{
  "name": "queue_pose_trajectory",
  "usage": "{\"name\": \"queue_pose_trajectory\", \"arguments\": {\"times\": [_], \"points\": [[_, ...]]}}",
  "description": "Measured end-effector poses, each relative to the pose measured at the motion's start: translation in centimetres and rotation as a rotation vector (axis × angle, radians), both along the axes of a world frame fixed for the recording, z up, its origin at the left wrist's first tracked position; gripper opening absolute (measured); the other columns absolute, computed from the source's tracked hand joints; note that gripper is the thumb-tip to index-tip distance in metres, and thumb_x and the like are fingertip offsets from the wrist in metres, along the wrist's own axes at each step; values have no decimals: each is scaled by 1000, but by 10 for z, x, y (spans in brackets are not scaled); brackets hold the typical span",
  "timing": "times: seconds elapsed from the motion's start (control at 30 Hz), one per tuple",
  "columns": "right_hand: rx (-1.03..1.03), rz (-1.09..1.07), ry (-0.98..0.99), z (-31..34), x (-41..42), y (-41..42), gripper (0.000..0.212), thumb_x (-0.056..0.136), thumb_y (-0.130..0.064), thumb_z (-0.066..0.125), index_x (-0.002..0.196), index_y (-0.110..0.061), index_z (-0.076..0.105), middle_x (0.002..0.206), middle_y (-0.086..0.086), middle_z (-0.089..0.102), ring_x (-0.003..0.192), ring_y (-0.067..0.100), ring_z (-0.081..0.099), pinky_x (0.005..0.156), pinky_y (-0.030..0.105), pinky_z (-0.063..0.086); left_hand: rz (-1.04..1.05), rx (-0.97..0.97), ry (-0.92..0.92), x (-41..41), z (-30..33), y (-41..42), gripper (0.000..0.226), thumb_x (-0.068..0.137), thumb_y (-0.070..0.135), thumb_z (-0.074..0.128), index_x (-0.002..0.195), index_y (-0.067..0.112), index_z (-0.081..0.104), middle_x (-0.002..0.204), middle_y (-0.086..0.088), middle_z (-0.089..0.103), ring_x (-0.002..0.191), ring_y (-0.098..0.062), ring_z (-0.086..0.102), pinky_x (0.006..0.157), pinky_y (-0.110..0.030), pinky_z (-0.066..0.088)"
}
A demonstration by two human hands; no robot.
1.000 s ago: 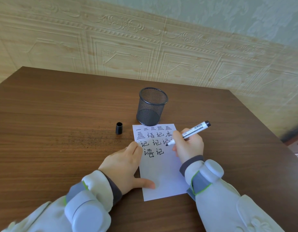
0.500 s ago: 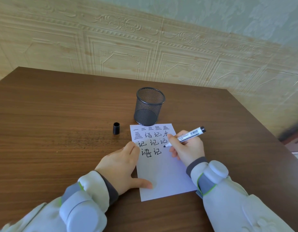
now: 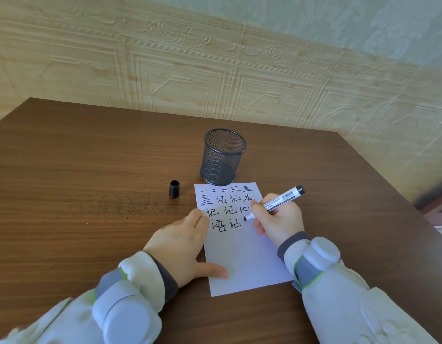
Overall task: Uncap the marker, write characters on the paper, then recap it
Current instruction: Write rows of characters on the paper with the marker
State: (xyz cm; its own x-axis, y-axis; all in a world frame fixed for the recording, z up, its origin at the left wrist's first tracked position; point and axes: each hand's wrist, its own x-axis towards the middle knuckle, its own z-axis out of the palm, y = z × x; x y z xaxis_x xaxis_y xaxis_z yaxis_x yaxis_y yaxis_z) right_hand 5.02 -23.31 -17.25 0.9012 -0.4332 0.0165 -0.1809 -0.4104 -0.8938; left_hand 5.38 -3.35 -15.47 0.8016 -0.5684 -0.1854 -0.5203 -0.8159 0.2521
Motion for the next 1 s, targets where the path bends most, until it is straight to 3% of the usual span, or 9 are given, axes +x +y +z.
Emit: {"name": "queue_pose_trajectory", "arguments": {"times": [0.2, 0.4, 0.57, 1.0], "points": [[-5, 6, -12, -1, 1, -2, 26, 86, -15, 63, 67, 2, 59, 44, -1, 58, 35, 12, 51, 40, 16, 40, 0, 18, 2, 0, 1, 0, 84, 65, 78, 53, 123, 19, 36, 112, 9, 33, 84, -8, 40, 63, -21, 32], [-2, -6, -8, 3, -1, 1, 27, 83, -8, 61, 57, -6, 54, 42, 0, 56, 32, 10, 48, 40, 14, 40, -7, 6, -4, 0, 0, 1, 92, 65, 78, 53, 131, 18, 31, 121, 9, 34, 88, -7, 40, 68, -21, 35], [5, -13, -4, 6, -3, 3, 31, 80, -3, 58, 51, -10, 48, 43, 7, 53, 30, 8, 42, 37, 14, 37, -6, 9, 9, 0, 1, 0, 87, 65, 78, 53, 127, 19, 33, 117, 9, 34, 85, -7, 38, 66, -21, 34], [38, -78, -51, 7, -2, 0, 28, 85, -7, 59, 58, -7, 54, 46, 3, 58, 32, 8, 49, 39, 13, 39, -9, 12, 6, 0, 1, 1, 91, 65, 78, 53, 130, 18, 31, 120, 9, 34, 85, -7, 37, 67, -20, 34]]}}
